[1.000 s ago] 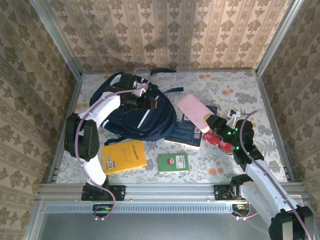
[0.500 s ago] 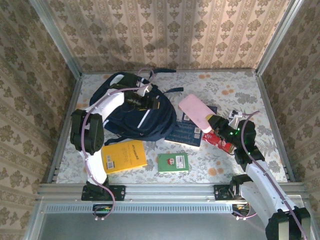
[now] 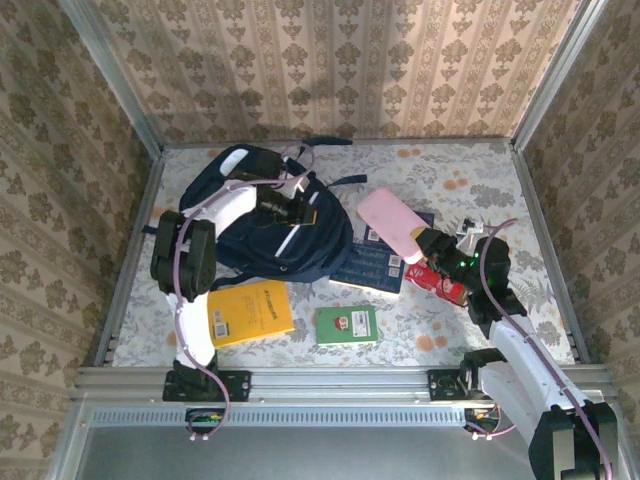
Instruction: Pack the student bag
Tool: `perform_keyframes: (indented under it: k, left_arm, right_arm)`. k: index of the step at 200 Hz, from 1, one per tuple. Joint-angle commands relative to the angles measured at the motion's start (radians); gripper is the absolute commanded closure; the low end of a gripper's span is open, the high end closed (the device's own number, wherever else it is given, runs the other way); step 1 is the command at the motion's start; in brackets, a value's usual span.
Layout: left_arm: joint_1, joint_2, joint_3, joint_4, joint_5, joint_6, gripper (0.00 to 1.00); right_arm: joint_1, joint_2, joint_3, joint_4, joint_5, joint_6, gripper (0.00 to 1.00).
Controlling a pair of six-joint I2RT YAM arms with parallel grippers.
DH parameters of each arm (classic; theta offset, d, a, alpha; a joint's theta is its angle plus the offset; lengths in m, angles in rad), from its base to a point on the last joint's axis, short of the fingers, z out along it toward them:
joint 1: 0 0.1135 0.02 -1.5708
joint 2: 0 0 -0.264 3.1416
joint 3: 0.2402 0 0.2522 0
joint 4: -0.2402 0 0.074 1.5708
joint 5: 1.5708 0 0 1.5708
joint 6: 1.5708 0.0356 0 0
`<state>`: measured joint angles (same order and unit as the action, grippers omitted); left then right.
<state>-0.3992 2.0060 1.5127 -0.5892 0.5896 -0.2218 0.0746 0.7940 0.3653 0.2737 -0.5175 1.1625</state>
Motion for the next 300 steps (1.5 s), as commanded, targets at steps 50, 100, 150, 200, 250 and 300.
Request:
perform_keyframes:
  k: [50, 100, 150, 200, 250, 300]
  left_arm:
    - [-0.029, -0.104, 0.109, -0.129, -0.101, 0.076, 1.0]
    - [0.007, -0.295, 0.198, -0.226, -0.057, 0.084, 1.0]
    - [0.048, -0.395, 0.243, -0.224, 0.107, 0.055, 1.0]
    - [0.063, -0.392, 0.258, -0.179, 0.252, 0.02, 1.0]
    - [0.065, -0.389, 0.248, -0.108, 0.323, -0.02, 1.0]
    - [0.056, -0.38, 0.255, -0.076, 0.346, -0.039, 1.0]
  right_arm:
    - [-0.013, -0.069, 0.025, -0.082, -0.02, -0.082, 0.74]
    - [-0.008, -0.068, 0.061, -0.177, -0.053, -0.158, 0.76]
    - [0.109, 0.016, 0.137, -0.17, -0.1, -0.202, 0.74]
    - [0.266, 0.195, 0.243, -0.082, -0.039, -0.138, 0.75]
    - [0.37, 0.436, 0.363, 0.025, 0.077, -0.024, 0.76]
    - [0.487, 0.715, 0.544, 0.084, 0.297, 0.053, 0.78]
